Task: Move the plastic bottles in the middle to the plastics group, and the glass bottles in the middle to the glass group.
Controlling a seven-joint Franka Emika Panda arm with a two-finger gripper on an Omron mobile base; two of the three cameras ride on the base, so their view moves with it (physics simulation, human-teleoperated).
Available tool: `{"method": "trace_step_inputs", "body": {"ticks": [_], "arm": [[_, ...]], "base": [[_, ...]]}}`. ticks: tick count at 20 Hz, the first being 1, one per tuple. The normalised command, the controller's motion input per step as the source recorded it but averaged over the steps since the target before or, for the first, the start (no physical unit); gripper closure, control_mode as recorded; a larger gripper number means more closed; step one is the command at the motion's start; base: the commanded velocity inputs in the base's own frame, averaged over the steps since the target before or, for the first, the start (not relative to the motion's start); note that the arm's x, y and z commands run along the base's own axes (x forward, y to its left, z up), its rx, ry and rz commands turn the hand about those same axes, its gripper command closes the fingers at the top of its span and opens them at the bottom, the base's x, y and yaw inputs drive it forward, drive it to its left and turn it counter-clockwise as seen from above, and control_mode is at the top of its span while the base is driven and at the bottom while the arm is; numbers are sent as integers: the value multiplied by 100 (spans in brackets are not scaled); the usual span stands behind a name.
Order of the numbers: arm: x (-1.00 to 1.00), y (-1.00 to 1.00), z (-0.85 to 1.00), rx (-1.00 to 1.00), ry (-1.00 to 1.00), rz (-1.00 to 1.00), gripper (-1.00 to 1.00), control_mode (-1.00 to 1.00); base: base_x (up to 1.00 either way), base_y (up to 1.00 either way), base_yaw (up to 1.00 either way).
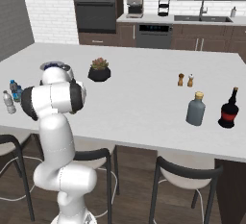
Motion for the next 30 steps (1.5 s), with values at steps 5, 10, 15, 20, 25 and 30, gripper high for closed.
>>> {"method": "trace_step_inputs", "body": {"ticks": [5,10,15,20,25,30], "arm": [[0,0,0,0,-1,0,-100,-100],[0,2,0,0,0,0,100,-100],[0,0,0,0,0,0,100,-100],[-16,-19,11,0,0,-7,100,-100],[-43,-83,27,0,0,-10,100,-100],[-45,-100,35,0,-3,-11,100,-100]], "base": [[0,0,0],[0,0,0],[0,0,0],[0,0,0],[0,0,0],[0,0,0]]}}
